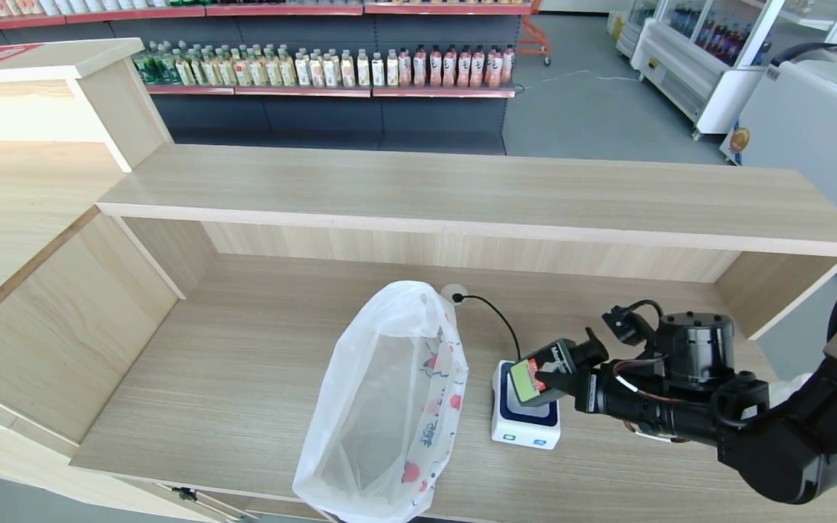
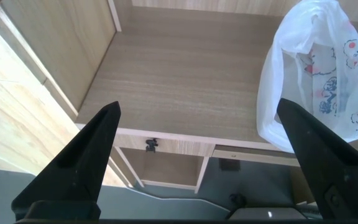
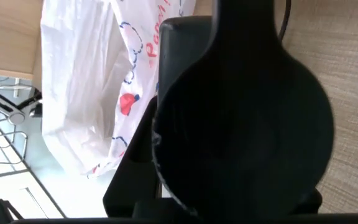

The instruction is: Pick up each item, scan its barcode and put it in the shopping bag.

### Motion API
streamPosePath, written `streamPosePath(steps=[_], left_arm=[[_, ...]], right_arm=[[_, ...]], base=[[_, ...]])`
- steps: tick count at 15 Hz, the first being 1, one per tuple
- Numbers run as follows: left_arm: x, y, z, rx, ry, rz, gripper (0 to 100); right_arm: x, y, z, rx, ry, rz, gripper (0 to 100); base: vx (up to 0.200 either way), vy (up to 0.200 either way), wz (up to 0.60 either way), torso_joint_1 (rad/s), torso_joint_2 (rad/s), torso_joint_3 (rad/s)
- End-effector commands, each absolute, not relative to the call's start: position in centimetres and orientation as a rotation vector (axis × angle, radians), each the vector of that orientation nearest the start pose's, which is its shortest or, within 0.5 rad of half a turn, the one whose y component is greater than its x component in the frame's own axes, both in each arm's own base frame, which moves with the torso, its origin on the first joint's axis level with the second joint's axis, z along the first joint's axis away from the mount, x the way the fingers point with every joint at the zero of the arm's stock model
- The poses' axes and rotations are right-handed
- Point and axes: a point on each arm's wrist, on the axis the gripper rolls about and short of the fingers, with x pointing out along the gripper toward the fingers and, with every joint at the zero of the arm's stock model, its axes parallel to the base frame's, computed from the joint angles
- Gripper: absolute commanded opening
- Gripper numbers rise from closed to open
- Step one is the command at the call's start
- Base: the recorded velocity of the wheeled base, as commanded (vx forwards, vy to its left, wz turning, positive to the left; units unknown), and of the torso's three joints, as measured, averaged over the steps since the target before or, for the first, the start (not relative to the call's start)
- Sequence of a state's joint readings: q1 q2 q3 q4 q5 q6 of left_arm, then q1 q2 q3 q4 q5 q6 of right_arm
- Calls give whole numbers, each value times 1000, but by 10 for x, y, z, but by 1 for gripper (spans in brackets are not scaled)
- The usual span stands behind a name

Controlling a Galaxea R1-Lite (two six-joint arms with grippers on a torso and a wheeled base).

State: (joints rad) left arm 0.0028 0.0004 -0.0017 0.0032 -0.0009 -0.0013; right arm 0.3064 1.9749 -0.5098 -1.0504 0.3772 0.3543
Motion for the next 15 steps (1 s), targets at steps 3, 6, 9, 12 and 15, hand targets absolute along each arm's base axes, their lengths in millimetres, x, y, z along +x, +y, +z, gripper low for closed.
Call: streamPosePath(steps=[3,6,9,12,15], left_arm=[[-23,0,76,-2,2,2,100],[-23,0,76,2,2,2,100],[-23,0,76,2,2,3,100],[-23,0,76,2,2,2,100],[-23,0,76,2,2,2,100]], right_arm=[[262,89,129,227,328,637,0],[260,78,121,61,298,619,0],[256,77,118,6,296,629,0],[254,80,115,-12,298,650,0],[251,98,109,-12,315,730,0]], base=[[0,0,0,0,0,0],[0,0,0,0,0,0],[0,0,0,0,0,0],[0,200,0,2,4,4],[0,200,0,-4,-2,4]])
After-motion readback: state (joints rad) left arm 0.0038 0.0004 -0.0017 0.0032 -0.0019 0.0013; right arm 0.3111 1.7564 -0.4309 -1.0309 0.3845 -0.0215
